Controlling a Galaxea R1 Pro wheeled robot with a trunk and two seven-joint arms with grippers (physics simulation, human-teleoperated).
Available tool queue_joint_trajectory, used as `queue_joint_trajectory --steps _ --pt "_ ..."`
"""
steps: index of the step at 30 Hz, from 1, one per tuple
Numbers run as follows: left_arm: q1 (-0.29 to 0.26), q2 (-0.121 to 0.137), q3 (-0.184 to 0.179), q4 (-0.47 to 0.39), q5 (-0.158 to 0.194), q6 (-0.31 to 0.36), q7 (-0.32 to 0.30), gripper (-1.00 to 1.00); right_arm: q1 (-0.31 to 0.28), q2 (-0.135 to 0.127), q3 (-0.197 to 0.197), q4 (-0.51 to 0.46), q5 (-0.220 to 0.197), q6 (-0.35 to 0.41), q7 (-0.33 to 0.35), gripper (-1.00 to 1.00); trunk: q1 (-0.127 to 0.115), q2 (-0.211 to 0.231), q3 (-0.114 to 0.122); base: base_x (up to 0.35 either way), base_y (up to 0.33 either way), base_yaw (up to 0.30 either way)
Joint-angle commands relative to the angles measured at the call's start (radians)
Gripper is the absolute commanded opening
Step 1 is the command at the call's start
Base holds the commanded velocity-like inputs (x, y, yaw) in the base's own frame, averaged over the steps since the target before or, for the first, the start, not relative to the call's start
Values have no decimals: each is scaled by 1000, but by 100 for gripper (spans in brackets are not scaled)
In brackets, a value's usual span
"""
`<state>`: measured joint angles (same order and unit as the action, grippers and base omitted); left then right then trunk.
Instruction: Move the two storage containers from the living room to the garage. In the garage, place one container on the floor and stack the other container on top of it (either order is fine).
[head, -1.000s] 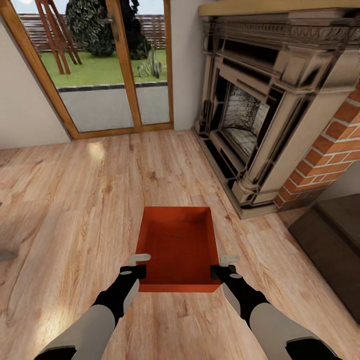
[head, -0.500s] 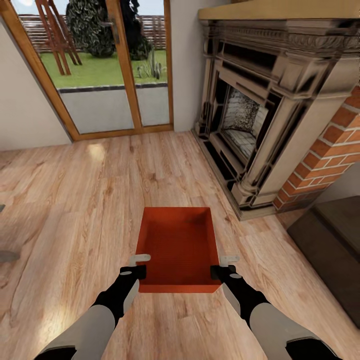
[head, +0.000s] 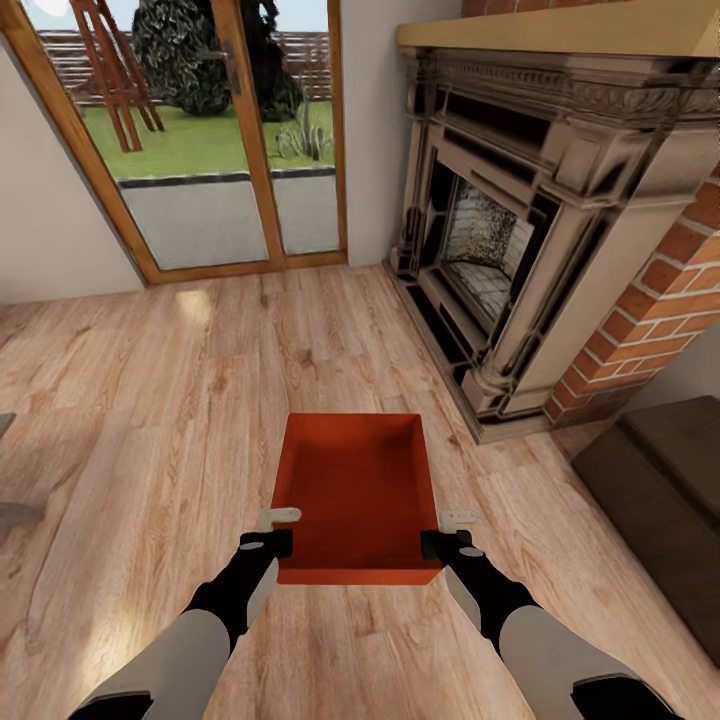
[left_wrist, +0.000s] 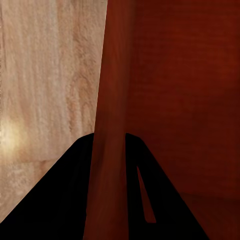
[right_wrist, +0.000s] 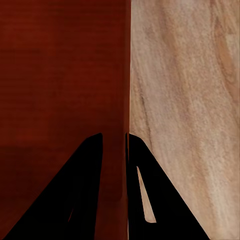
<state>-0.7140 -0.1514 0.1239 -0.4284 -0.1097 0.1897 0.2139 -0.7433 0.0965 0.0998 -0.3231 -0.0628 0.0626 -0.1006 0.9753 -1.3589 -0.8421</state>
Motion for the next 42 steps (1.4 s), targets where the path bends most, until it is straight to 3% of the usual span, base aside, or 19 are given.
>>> queue_joint_trajectory --steps 1,42 --pt "-1 -5 11 -18 -5 5 -2 -100 1 0 19 3 -20 5 -1 -100 -4 7 3 0 0 0" --pt "-1 -5 11 -21 -5 5 -2 -100 1 0 18 3 -20 6 -2 -100 -161 294 131 0 0 0"
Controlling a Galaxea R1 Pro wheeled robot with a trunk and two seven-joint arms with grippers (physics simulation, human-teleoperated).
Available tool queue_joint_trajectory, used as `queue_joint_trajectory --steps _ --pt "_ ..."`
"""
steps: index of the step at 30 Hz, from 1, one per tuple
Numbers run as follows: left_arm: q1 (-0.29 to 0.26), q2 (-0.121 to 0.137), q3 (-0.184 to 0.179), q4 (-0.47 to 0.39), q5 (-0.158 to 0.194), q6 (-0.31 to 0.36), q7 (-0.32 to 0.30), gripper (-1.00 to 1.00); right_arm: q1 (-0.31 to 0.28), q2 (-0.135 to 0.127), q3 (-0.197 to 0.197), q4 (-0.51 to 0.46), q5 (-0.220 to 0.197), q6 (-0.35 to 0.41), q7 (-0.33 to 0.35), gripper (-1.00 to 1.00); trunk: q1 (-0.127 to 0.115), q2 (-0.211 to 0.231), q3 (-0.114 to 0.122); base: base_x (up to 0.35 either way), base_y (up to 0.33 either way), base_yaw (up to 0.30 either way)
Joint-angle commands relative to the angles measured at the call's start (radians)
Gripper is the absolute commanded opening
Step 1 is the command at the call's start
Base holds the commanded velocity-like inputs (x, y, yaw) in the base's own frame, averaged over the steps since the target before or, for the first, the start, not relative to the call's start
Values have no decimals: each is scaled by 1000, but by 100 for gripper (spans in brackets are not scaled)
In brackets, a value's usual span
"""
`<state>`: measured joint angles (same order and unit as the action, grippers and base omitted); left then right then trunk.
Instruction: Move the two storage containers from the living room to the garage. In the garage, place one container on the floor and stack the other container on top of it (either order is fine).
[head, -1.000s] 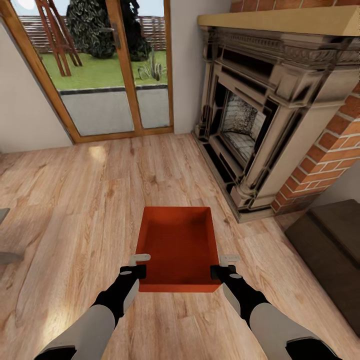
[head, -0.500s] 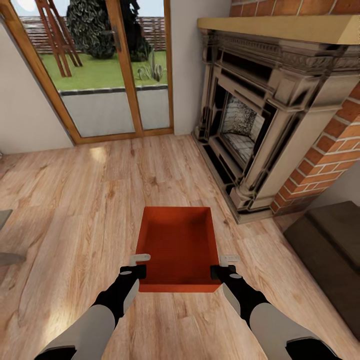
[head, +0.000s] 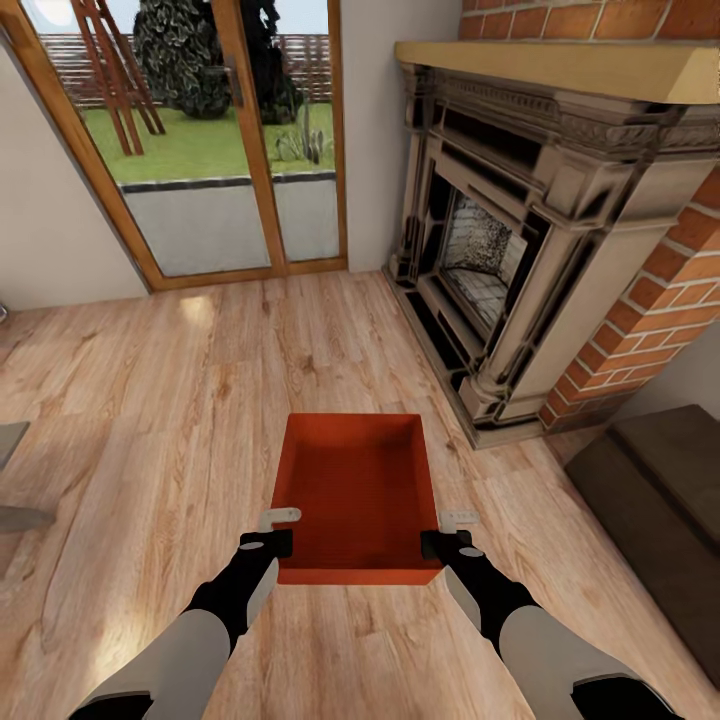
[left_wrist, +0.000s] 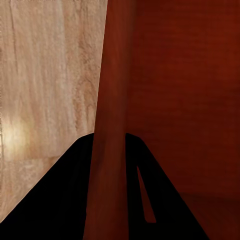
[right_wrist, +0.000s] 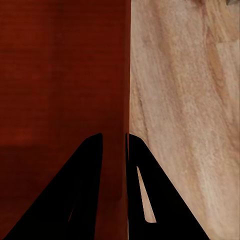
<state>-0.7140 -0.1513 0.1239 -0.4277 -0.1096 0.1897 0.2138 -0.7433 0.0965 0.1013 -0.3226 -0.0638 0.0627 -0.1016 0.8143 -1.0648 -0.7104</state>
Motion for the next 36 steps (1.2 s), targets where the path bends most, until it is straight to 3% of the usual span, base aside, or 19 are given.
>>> queue_joint_trajectory --steps 1,36 --pt "-1 -5 11 -22 -5 5 -2 -100 1 0 17 2 -19 5 0 -100 -4 7 2 0 0 0" --pt "-1 -5 11 -22 -5 5 -2 -100 1 0 17 2 -19 6 0 -100 -138 252 112 0 0 0"
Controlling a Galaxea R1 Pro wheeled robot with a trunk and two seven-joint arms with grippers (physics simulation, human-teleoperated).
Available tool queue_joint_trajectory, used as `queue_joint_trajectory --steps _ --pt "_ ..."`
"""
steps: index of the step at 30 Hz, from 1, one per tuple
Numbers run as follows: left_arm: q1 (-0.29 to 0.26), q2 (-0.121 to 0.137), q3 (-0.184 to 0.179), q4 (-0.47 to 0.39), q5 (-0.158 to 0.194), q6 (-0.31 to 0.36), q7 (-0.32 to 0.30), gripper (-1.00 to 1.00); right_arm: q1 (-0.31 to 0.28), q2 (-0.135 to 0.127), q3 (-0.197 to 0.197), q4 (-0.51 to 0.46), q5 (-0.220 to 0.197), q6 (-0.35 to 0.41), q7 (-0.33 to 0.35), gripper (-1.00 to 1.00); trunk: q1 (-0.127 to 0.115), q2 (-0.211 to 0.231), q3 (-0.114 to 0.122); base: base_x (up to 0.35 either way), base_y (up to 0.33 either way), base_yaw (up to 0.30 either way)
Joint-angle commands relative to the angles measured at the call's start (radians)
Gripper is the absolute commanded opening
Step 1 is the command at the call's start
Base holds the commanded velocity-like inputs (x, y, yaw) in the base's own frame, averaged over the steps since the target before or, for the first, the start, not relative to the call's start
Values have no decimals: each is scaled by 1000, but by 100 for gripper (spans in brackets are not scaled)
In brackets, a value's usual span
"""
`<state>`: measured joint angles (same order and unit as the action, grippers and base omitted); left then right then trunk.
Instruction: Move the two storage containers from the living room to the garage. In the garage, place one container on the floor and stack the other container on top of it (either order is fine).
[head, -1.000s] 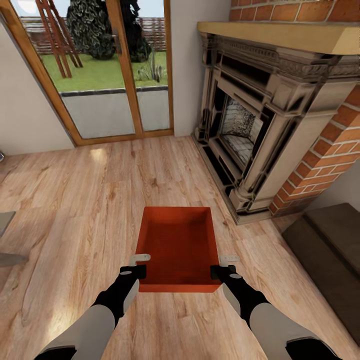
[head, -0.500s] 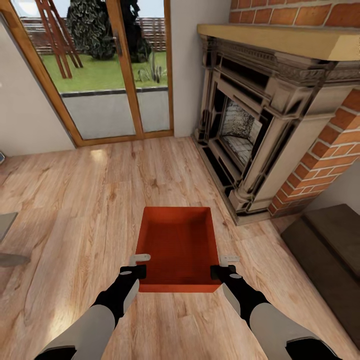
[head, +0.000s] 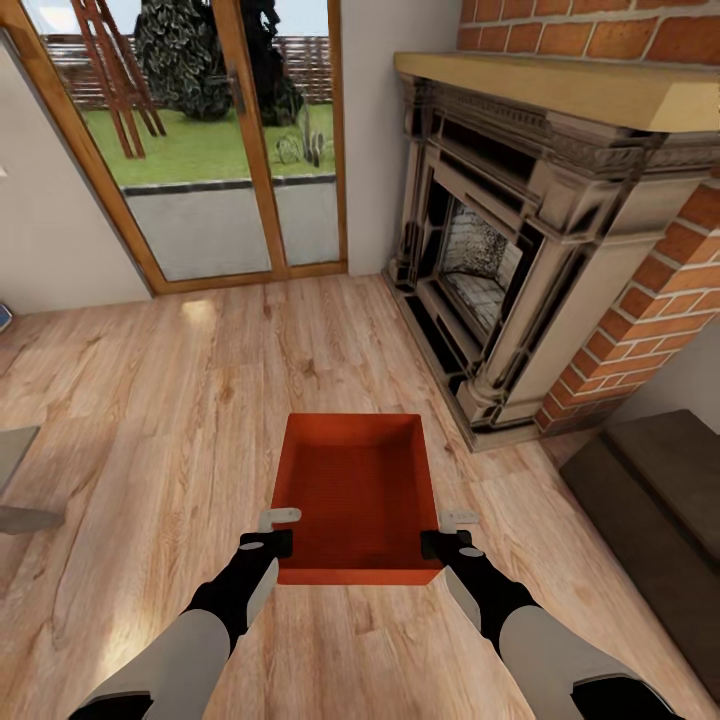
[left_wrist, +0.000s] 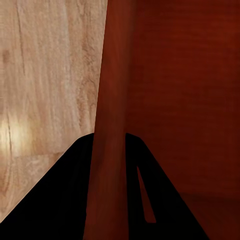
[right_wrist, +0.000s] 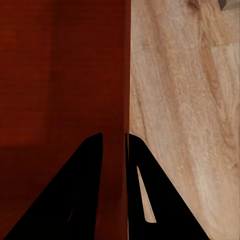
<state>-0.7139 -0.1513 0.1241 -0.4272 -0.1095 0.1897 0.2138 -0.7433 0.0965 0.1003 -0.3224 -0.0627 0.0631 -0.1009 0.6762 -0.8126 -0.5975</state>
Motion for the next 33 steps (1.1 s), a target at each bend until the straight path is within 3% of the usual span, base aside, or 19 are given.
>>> queue_joint_trajectory --steps 1,33 --pt "-1 -5 11 -22 -6 5 -2 -100 1 0 18 2 -20 6 -1 -100 -4 7 2 0 0 0" --pt "-1 -5 11 -22 -6 1 -2 -100 1 1 18 2 -19 8 0 -100 -126 231 103 0 0 0"
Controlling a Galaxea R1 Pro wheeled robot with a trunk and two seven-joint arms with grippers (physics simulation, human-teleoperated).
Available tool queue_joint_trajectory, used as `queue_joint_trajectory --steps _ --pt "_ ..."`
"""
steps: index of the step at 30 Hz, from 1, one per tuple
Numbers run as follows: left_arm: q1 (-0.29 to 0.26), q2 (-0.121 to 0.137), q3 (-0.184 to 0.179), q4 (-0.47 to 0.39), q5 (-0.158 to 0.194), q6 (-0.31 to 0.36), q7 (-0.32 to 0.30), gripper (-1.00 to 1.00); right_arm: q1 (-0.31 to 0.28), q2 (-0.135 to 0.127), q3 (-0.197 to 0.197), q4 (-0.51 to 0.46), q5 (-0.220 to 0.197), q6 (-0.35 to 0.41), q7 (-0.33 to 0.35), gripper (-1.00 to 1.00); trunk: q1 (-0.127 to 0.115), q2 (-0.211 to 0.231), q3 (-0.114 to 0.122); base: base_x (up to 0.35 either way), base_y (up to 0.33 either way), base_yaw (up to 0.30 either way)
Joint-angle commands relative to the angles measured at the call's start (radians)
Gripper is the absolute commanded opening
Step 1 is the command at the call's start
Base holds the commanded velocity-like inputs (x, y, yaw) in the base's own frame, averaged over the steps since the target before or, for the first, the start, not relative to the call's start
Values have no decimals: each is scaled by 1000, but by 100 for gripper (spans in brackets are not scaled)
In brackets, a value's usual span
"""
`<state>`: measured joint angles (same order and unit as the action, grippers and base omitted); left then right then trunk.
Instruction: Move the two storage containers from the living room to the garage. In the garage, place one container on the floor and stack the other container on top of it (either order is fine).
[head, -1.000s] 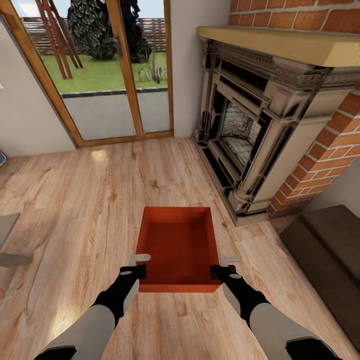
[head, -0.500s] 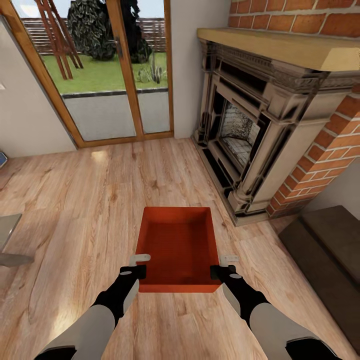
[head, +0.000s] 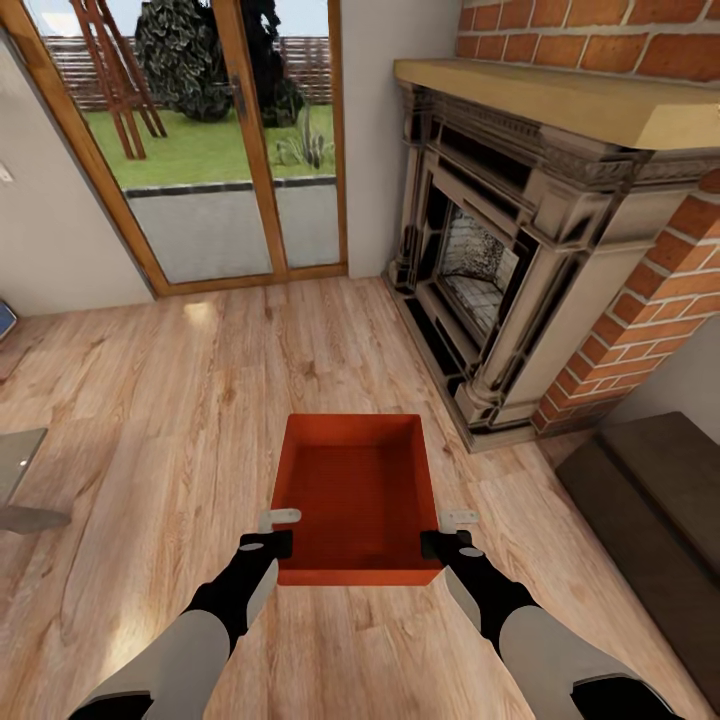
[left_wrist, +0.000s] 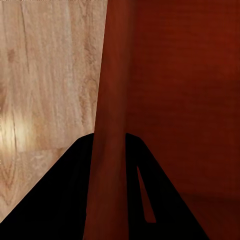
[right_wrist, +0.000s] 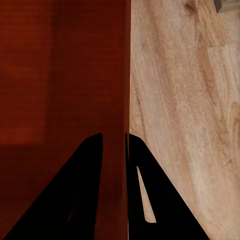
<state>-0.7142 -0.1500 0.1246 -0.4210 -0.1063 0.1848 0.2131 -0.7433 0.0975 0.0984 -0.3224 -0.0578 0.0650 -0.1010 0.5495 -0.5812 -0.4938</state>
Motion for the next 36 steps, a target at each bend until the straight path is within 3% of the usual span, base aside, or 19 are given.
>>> queue_joint_trajectory --steps 1,26,36 --pt "-1 -6 10 -29 -9 5 -1 -100 1 0 20 2 -24 5 0 -100 -4 6 2 0 0 0" --pt "-1 -6 10 -30 -9 5 -1 -100 1 2 21 2 -24 5 -1 -100 -99 181 80 0 0 0" --pt "-1 -6 10 -30 -9 5 -1 -100 1 2 21 2 -24 6 -2 -100 -100 181 80 0 0 0"
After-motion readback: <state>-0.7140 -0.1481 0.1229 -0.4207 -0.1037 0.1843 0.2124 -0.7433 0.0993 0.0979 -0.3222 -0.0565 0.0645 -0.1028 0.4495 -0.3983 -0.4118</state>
